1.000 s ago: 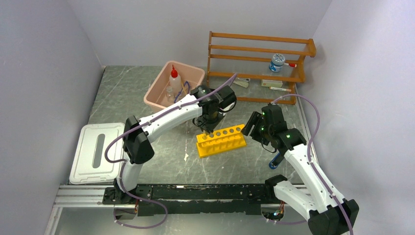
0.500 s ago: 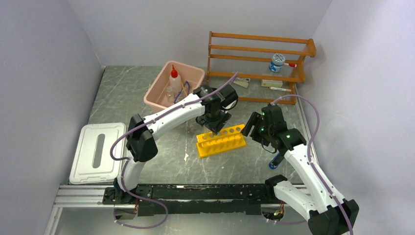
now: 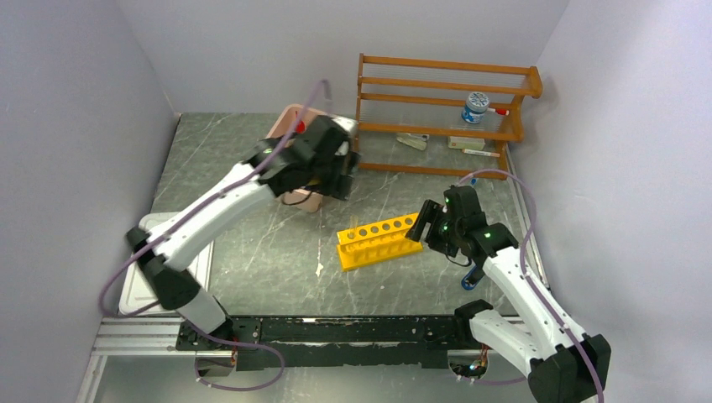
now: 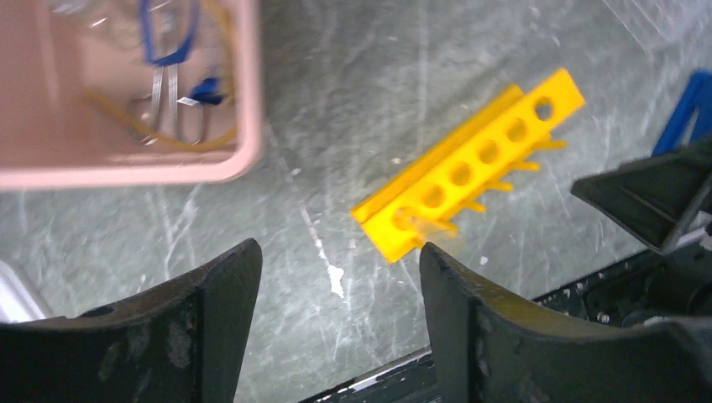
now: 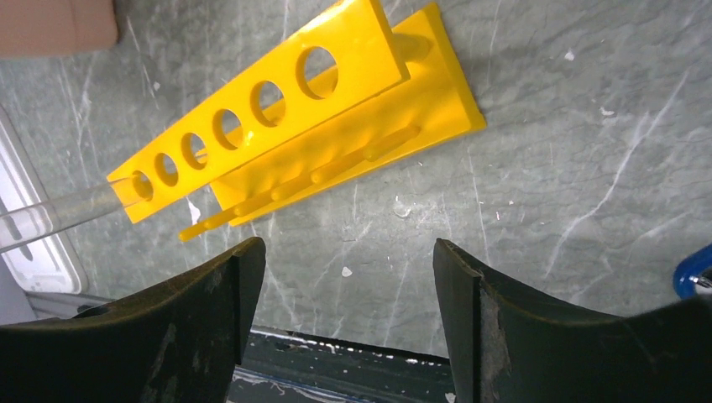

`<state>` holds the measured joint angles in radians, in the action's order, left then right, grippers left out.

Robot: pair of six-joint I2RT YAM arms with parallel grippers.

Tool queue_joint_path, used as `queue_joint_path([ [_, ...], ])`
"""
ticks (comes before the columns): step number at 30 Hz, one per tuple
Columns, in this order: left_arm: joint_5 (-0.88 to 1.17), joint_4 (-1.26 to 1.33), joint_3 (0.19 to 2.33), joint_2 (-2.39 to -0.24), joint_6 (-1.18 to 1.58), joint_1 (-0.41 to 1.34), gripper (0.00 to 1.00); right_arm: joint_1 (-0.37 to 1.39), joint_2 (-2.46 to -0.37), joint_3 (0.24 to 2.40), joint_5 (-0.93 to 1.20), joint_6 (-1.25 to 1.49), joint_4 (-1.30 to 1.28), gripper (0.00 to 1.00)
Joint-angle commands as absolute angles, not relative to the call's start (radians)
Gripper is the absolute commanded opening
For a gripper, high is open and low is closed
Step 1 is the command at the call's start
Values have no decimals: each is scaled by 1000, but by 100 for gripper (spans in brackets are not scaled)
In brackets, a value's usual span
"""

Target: Organize the chemistry lab equipment

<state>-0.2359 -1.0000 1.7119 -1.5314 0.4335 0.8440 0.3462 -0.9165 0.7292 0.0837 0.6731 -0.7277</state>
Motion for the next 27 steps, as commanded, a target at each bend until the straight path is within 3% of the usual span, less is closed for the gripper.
queue_joint_path([
  [1,-242,-890,1483,-1377,556,803,58,355,-942,682,140,697,-640,73],
  [6,-102,-830,1218,-1285,615,802,43,391,-982,657,93,736,-602,62],
  [12,73,-634,1032,-1254,674,802,42,402,-1053,677,-36,705,-570,52],
  [20,121,-444,963,-1341,679,802,37,402,-1136,726,-207,636,-532,41],
  [27,100,-433,1007,-1402,651,802,34,401,-1211,761,-285,586,-485,31],
])
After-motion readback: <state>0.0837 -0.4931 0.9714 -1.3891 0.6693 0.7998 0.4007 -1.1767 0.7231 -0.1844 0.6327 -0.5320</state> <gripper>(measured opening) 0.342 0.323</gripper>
